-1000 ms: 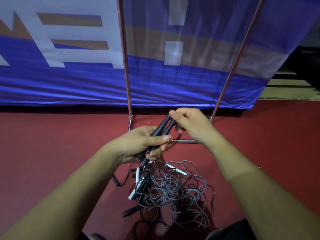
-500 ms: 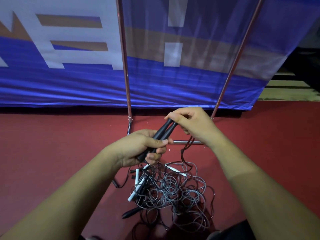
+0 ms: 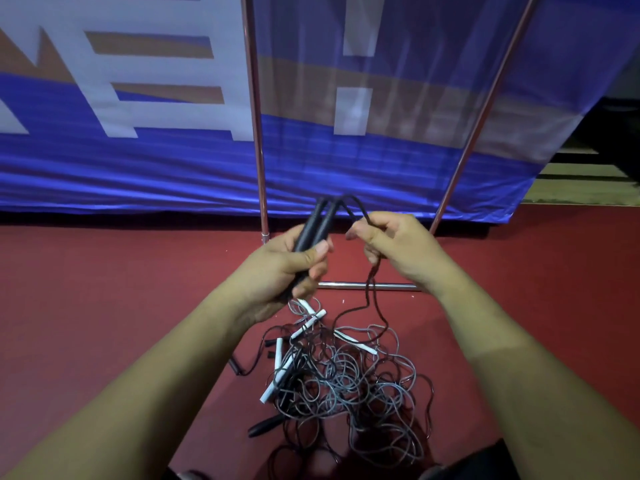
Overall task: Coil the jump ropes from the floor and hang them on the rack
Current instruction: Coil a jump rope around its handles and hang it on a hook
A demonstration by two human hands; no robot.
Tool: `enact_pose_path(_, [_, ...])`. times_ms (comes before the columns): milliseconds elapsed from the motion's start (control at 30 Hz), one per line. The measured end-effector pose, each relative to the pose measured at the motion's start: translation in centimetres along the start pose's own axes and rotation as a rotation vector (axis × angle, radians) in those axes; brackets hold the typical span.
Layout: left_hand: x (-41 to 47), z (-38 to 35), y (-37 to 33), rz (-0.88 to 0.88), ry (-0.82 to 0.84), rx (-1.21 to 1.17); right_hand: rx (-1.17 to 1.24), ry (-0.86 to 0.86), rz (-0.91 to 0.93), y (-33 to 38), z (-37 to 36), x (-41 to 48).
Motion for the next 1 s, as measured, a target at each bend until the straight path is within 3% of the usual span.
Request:
enact_pose_path(100, [0.8, 2.0, -1.4, -0.101, -0.153, -0.015, -0.084, -0.031, -0.082, -1.6, -1.4, 0.4])
enact_pose_path(200, [1.1, 4.3, -2.0, -0.134, -0.342, -0.090, 0.042, 0.053, -0.183, -2.2, -4.1, 0.1])
enact_pose_path(367, [0.6, 6.9, -2.6, -0.191, -0.559, -0.137, 0.104, 0.127, -0.161, -1.1, -6.2, -0.5])
enact_pose_path(667, [0.7, 6.8, -3.5, -0.317, -0.607, -0.317, 0.107, 0.218, -0.198, -1.7, -9.1, -2.0])
enact_pose_path(867, [0.8, 6.8, -2.7, -0.207, -0.621, -0.502, 0.037, 0.268, -0.211, -2.5, -10.7, -2.5])
enact_pose_path(1000, [0.6, 7.2, -3.6, -0.232, -0.595, -0.458, 0.105, 0.253, -0.252, -2.3, -10.7, -2.7])
Point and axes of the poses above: each hand's wrist, its own x-axis towards the middle knuckle, its own z-axis out of the back of the hand, y = z × x, the point moved 8 cm from there along x, towards the middle knuckle, and after that the axes turned 13 degrees about -z, right-handed, at the moved point
